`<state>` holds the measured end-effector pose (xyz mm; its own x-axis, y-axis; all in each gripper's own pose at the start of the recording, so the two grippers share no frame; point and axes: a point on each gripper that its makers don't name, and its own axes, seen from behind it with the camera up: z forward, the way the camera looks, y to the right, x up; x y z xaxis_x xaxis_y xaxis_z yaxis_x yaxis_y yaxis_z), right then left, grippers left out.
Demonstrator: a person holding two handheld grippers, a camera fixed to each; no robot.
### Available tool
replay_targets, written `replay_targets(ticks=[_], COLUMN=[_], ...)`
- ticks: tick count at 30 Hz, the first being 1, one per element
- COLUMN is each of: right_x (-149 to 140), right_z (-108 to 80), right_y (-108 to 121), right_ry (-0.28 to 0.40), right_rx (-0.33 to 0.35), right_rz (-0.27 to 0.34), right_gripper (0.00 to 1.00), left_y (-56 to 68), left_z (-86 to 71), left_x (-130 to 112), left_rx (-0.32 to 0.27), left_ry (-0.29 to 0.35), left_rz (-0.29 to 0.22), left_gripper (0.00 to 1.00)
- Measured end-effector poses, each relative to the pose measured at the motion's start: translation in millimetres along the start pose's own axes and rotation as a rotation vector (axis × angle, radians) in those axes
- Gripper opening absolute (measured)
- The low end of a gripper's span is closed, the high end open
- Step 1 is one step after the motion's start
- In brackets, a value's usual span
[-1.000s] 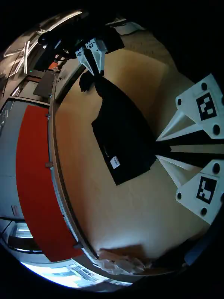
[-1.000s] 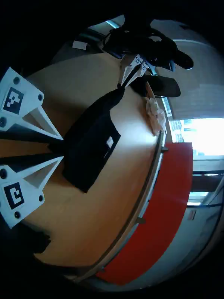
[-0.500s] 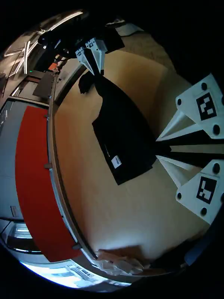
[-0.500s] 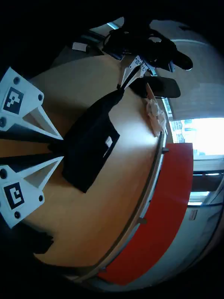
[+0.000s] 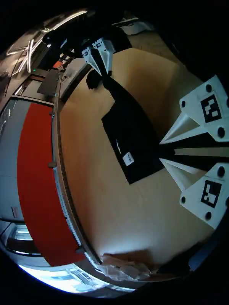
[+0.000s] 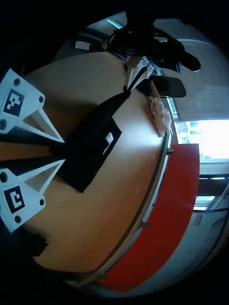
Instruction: Fold towel
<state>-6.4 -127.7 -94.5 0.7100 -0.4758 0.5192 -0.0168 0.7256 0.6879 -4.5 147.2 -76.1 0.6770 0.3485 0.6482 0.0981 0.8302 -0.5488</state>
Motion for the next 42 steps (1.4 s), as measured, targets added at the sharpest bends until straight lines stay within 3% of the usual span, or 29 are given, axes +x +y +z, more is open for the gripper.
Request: replay_targets(ticks=[12,30,42], right_x=[8,-13,-27], right_z=[31.9,54.8,76.6], right_y=[33,52,66], right_ry=[-0.021,-0.099,-0.134], right_rx=[0.006,0.019,0.006], right_rz=[0.009,0.008,0.045], right_gripper=[0.16,0.16,0.17], left_y=[-21.6,-30.3,-36.8], left_z=[41.2,75.6,101.1], left_x=[10,10,1], left_rx=[0.014,0.022,0.046], left_ry=[-0.01,-0.032,-0.071], left_rz=[-0.013,0.004,0.022], left_gripper=[0.1,0.1,0.1])
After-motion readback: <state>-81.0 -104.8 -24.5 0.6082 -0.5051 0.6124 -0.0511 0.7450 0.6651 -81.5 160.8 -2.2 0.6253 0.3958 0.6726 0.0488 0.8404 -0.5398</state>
